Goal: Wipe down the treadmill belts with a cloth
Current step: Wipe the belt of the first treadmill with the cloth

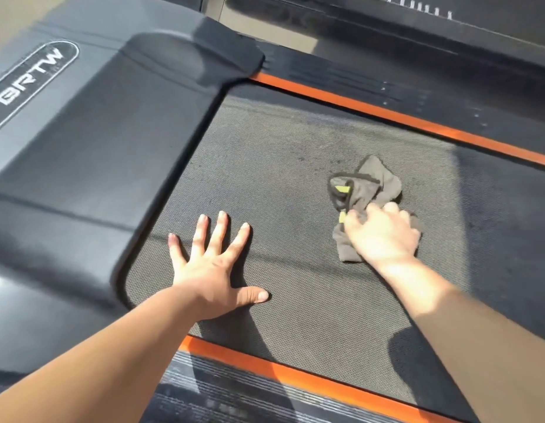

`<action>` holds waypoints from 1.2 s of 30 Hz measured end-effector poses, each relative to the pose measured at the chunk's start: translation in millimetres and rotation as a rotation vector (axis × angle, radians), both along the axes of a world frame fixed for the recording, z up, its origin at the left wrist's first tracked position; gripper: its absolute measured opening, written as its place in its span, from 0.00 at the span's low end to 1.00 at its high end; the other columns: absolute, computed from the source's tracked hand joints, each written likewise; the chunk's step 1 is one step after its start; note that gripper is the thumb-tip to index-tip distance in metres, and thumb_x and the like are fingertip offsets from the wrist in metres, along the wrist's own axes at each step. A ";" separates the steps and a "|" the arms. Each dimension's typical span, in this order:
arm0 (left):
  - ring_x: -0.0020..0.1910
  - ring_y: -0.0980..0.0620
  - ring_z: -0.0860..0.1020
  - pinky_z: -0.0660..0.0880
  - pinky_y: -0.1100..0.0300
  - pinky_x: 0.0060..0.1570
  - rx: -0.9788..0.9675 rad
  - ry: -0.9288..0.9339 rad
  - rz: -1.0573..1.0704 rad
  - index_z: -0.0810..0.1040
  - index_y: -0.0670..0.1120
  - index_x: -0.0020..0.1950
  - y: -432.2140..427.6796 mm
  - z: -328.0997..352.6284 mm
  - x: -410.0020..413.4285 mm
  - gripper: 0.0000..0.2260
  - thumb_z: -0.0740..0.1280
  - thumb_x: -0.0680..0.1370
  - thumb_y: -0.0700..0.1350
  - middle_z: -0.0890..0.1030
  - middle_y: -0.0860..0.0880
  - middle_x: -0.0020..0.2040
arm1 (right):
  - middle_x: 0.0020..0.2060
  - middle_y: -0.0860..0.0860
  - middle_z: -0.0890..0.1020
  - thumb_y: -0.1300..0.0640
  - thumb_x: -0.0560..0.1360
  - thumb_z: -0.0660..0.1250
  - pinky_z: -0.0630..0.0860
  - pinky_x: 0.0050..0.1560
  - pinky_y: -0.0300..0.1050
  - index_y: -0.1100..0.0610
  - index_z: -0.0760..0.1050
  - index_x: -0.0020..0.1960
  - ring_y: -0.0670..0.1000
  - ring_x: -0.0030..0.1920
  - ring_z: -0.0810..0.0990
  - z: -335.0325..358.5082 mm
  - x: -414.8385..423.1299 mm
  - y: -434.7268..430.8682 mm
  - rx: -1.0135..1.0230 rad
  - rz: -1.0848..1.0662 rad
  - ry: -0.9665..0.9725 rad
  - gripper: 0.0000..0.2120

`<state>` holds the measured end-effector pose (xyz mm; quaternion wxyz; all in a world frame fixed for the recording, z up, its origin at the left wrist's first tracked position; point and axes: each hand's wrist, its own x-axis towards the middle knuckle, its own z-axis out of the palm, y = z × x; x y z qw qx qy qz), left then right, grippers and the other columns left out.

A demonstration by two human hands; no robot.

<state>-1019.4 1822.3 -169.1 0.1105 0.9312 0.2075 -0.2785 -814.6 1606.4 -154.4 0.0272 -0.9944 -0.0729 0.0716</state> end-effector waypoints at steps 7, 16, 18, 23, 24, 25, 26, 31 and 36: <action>0.74 0.44 0.19 0.30 0.25 0.70 -0.018 -0.007 0.000 0.24 0.68 0.75 0.1 1.1 -0.8 0.56 0.50 0.58 0.88 0.18 0.53 0.75 | 0.45 0.51 0.75 0.37 0.71 0.63 0.72 0.49 0.52 0.53 0.78 0.43 0.58 0.50 0.76 -1.1 -57.1 -15.8 0.040 0.655 -0.086 0.19; 0.74 0.45 0.19 0.30 0.26 0.70 0.012 -0.016 0.004 0.24 0.68 0.75 -0.7 -1.1 -0.1 0.56 0.51 0.60 0.87 0.19 0.53 0.75 | 0.61 0.61 0.74 0.36 0.78 0.57 0.66 0.66 0.61 0.54 0.79 0.62 0.64 0.65 0.70 -5.5 16.5 -35.7 0.108 -0.257 -0.082 0.26; 0.74 0.44 0.19 0.30 0.25 0.70 0.012 -0.024 0.004 0.24 0.68 0.75 -0.2 -2.1 0.0 0.56 0.51 0.59 0.87 0.19 0.53 0.75 | 0.59 0.58 0.76 0.36 0.78 0.58 0.66 0.64 0.59 0.53 0.81 0.58 0.63 0.62 0.71 -7.1 -20.2 -8.1 0.089 -0.148 -0.068 0.25; 0.74 0.44 0.19 0.30 0.25 0.69 0.006 -0.017 0.000 0.24 0.67 0.75 -0.2 -0.2 -0.6 0.56 0.51 0.60 0.87 0.18 0.53 0.75 | 0.48 0.49 0.73 0.34 0.72 0.59 0.71 0.55 0.53 0.49 0.77 0.47 0.55 0.55 0.73 4.9 -65.7 -0.8 0.028 0.583 -0.054 0.20; 0.74 0.44 0.19 0.29 0.25 0.69 0.004 -0.020 0.002 0.24 0.67 0.75 0.2 0.1 -0.6 0.56 0.51 0.60 0.87 0.18 0.53 0.75 | 0.50 0.48 0.72 0.34 0.73 0.58 0.71 0.57 0.52 0.48 0.77 0.49 0.55 0.57 0.72 7.4 -46.1 -9.5 -0.019 0.595 -0.005 0.20; 0.74 0.44 0.19 0.29 0.26 0.69 0.002 -0.019 0.001 0.24 0.67 0.75 0.5 0.4 -0.5 0.56 0.51 0.60 0.87 0.18 0.53 0.75 | 0.53 0.50 0.73 0.35 0.74 0.57 0.71 0.58 0.53 0.49 0.77 0.53 0.57 0.60 0.72 5.5 -21.5 -19.4 -0.046 0.511 -0.017 0.21; 0.74 0.45 0.19 0.29 0.26 0.69 0.000 -0.017 0.000 0.24 0.68 0.75 0.3 0.6 -0.6 0.56 0.52 0.60 0.87 0.19 0.53 0.75 | 0.57 0.53 0.74 0.36 0.75 0.57 0.71 0.60 0.55 0.50 0.78 0.57 0.59 0.62 0.71 3.2 4.1 -29.8 -0.070 0.358 -0.041 0.23; 0.74 0.45 0.19 0.29 0.25 0.69 0.008 -0.013 0.001 0.24 0.67 0.75 0.6 -1.2 -0.1 0.56 0.51 0.60 0.87 0.18 0.53 0.75 | 0.63 0.60 0.72 0.38 0.78 0.59 0.67 0.68 0.62 0.53 0.78 0.62 0.64 0.67 0.68 -6.6 19.6 -20.4 0.040 -0.123 -0.076 0.24; 0.73 0.45 0.18 0.30 0.25 0.69 0.005 -0.003 -0.001 0.23 0.67 0.75 0.2 1.8 -0.8 0.55 0.52 0.60 0.87 0.18 0.53 0.75 | 0.53 0.51 0.73 0.34 0.75 0.58 0.67 0.59 0.55 0.49 0.77 0.51 0.57 0.58 0.71 -4.9 -63.0 8.5 0.039 0.355 -0.063 0.21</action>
